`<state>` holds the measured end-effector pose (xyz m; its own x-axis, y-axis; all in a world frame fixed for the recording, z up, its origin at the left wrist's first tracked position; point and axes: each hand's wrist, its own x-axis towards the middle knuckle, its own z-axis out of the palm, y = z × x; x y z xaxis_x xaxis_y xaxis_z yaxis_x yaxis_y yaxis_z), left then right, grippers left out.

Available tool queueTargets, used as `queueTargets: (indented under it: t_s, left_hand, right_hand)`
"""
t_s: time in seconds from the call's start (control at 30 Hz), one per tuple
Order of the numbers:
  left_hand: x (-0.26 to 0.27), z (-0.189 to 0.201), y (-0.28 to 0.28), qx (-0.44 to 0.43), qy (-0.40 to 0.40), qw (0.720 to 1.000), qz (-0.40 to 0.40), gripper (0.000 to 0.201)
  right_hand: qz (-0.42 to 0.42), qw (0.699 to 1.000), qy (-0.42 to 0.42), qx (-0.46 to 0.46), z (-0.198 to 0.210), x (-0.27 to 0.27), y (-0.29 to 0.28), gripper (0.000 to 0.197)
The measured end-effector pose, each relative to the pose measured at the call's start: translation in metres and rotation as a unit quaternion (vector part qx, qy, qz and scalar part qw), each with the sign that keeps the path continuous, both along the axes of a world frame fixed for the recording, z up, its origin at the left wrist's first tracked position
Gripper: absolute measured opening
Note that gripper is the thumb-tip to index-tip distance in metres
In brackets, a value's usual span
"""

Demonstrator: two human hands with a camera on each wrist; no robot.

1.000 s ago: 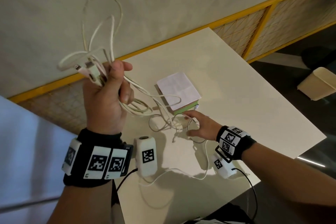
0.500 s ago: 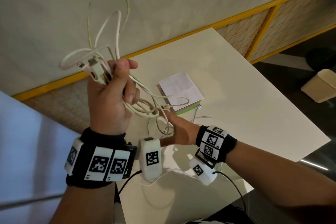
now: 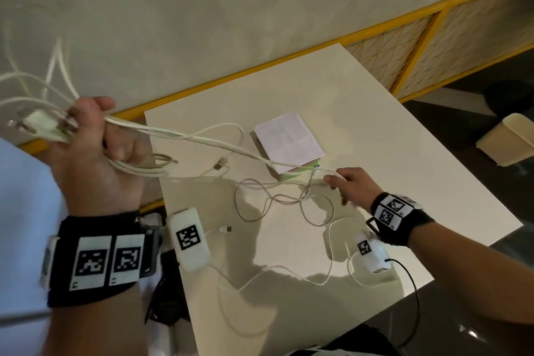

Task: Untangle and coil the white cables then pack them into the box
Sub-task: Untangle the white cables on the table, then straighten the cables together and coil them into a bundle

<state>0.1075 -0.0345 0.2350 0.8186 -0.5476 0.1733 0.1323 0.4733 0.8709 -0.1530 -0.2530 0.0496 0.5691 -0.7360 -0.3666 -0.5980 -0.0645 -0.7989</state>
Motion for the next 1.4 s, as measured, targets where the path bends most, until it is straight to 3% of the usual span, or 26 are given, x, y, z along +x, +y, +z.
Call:
queueTargets:
  t_s: [0.13, 0.27, 0.33, 0.4, 0.5, 0.6, 0.73, 0.77, 0.87, 1.03, 1.17, 1.27, 1.33, 1.4]
  left_hand:
    - [-0.006, -0.023, -0.004, 0.064, 0.015, 0.997, -0.029, 0.021]
    - [-0.036, -0.07, -0.026, 0.16, 0.047, 0.984, -0.069, 0.019]
    - [-0.051, -0.087, -0.038, 0.192, 0.068, 0.974, -0.096, 0.018]
    - [-0.063, -0.1, -0.046, 0.212, 0.076, 0.967, -0.116, 0.021]
    - [-0.076, -0.112, -0.051, 0.233, 0.054, 0.961, -0.137, 0.023]
    - [-0.076, -0.111, -0.048, 0.246, 0.022, 0.959, -0.139, 0.028]
    - [-0.063, -0.104, -0.036, 0.299, -0.036, 0.94, -0.164, 0.019]
    - [-0.062, -0.102, -0.032, 0.316, -0.059, 0.931, -0.171, 0.016]
    - [-0.058, -0.1, -0.015, 0.352, -0.102, 0.915, -0.169, 0.011]
    - [-0.04, -0.121, 0.029, 0.407, -0.1, 0.9, -0.118, 0.02]
    - [-0.037, -0.146, 0.069, 0.413, -0.013, 0.907, -0.077, 0.039]
    - [-0.042, -0.158, 0.09, 0.337, 0.152, 0.929, -0.002, 0.049]
    - [-0.044, -0.169, 0.094, 0.286, 0.256, 0.923, 0.033, 0.049]
    - [-0.044, -0.184, 0.093, 0.29, 0.314, 0.902, 0.054, 0.047]
  right_hand:
    - [0.029, 0.994, 0.077, -0.071, -0.004, -0.006, -0.004, 0.038]
    - [0.053, 0.97, 0.212, -0.107, -0.01, -0.011, -0.016, 0.019]
    - [0.114, 0.946, 0.274, -0.128, -0.005, -0.009, -0.014, 0.06]
    - [0.17, 0.956, 0.172, -0.163, 0.014, 0.007, 0.006, 0.085]
    - [0.27, 0.957, -0.042, -0.102, 0.051, 0.046, 0.052, 0.099]
    - [0.327, 0.939, -0.097, -0.055, 0.061, 0.074, 0.075, 0.067]
    - [0.272, 0.955, -0.104, 0.049, 0.062, 0.076, 0.072, 0.017]
    - [0.274, 0.956, -0.095, 0.036, 0.063, 0.076, 0.07, 0.003]
    - [0.284, 0.948, -0.044, -0.133, 0.073, 0.066, 0.063, 0.033]
    - [0.188, 0.911, 0.073, -0.36, 0.096, -0.003, 0.003, 0.042]
    - [0.174, 0.886, 0.198, -0.38, 0.093, -0.077, -0.038, 0.048]
    - [0.223, 0.86, 0.338, -0.311, 0.061, -0.113, -0.035, 0.028]
    - [0.28, 0.826, 0.425, -0.244, 0.023, -0.125, -0.026, 0.026]
    - [0.33, 0.812, 0.441, -0.192, -0.012, -0.128, -0.016, 0.024]
